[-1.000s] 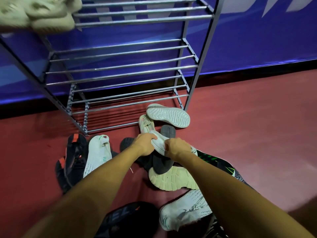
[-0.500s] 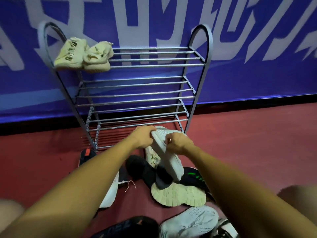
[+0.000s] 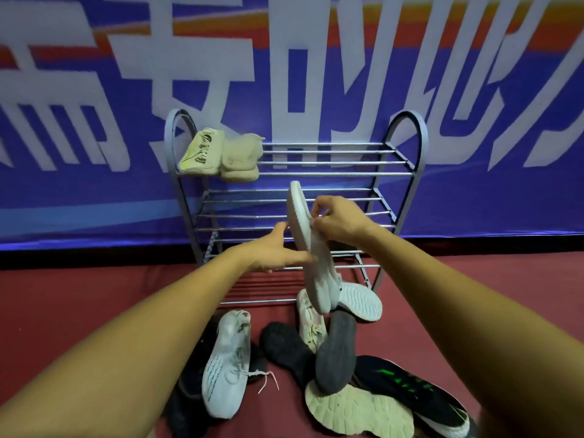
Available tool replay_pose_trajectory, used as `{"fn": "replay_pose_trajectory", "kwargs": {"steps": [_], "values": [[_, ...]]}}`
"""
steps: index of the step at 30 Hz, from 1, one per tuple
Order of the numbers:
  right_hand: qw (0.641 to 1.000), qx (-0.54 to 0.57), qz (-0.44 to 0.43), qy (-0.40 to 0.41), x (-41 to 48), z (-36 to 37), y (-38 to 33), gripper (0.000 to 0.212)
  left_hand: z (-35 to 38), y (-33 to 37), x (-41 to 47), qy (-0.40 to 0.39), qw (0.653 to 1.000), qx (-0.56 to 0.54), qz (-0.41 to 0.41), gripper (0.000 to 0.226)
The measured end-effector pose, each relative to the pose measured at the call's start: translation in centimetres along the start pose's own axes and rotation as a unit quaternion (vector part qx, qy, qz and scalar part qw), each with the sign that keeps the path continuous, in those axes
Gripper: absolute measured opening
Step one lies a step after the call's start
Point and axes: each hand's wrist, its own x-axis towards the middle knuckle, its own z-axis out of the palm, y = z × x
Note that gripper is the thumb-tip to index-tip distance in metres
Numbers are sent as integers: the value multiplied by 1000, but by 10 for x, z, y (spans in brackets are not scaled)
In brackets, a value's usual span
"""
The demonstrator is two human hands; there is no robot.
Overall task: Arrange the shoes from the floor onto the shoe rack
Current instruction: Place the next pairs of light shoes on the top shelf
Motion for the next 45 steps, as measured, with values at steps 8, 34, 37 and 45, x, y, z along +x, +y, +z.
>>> {"fn": "replay_pose_trajectory", "kwargs": {"steps": [8, 34, 37, 45], "values": [[977, 183, -9, 105, 19, 1, -36, 5, -6, -4, 4, 102, 993, -36, 45, 97], [935, 328, 29, -132, 10, 5, 10, 73, -60, 19, 32, 152, 895, -412, 80, 61], [948, 301, 29, -94, 10, 11, 8, 76, -61, 20, 37, 149, 900, -401, 82, 57], [960, 278, 28, -14, 24, 24, 9, 79, -59, 11, 36, 139, 937, -320, 37, 56]]}}
